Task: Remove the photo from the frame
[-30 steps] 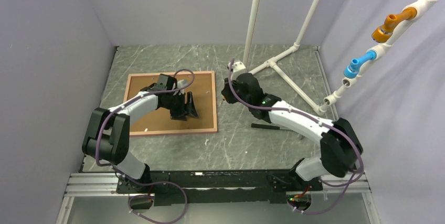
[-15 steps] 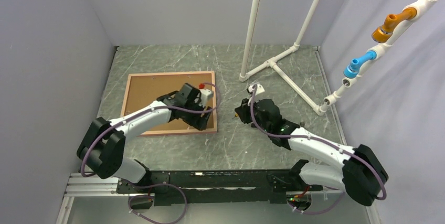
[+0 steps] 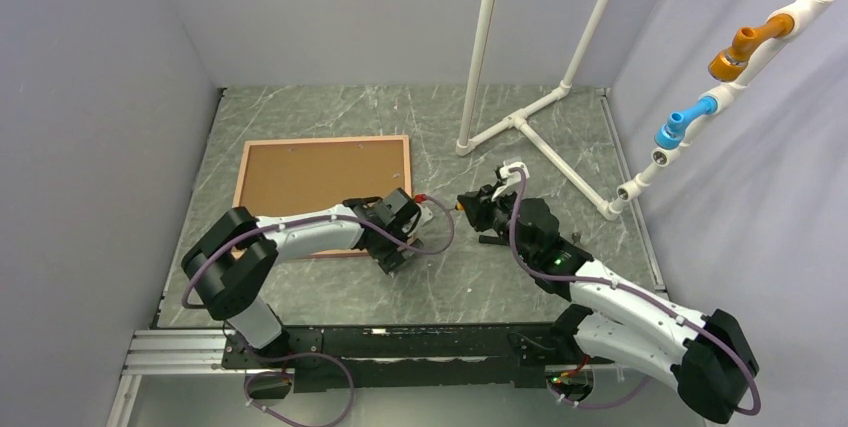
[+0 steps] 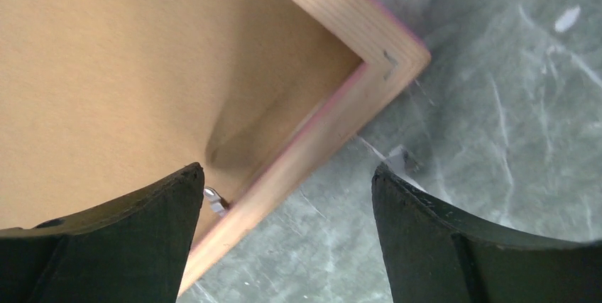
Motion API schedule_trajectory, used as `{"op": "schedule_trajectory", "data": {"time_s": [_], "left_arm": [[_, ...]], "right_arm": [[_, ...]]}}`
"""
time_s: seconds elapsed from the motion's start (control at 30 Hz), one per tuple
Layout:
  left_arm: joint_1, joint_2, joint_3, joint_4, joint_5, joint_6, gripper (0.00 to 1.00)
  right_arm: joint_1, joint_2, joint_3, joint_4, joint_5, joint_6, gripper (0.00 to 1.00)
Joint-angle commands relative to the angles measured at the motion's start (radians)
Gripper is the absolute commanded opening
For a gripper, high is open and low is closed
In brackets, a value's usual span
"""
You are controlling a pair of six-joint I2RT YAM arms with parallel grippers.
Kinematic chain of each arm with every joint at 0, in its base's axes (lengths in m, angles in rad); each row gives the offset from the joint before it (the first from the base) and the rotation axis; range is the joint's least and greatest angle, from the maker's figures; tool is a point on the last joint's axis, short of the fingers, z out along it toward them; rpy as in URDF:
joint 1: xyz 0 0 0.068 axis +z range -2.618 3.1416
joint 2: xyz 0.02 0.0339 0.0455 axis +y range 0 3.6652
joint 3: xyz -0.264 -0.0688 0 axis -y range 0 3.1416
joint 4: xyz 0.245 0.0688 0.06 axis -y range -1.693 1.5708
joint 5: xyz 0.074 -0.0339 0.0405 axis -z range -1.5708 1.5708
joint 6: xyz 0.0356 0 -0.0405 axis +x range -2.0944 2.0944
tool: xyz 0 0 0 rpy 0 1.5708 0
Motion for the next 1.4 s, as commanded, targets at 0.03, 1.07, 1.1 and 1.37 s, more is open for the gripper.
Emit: {"op": "schedule_trajectory", "data": {"time_s": [0.03, 1.07, 1.1, 1.37], "left_arm": [[-0.022, 0.09, 0.052, -0.038, -0.154, -0.005, 0.84], [0.243, 0.468, 0.627, -0.145, 0.044, -0.37, 0.0], [0.258, 0.486, 0.661, -0.146, 0.059, -0.405, 0.0], [0.308, 0.543, 0.845, -0.095, 0.118, -0.678, 0.0]], "right_arm": [[-0.004, -0.056, -0.02, 0.054, 0.028, 0.007, 0.0], [-0.007, -0.154, -0.061, 0.047, 0.144, 0.029, 0.0], [-0.007, -0.146, -0.06, 0.049, 0.138, 0.029, 0.0], [-0.008, -0.097, -0.053, 0.063, 0.116, 0.026, 0.0]]}}
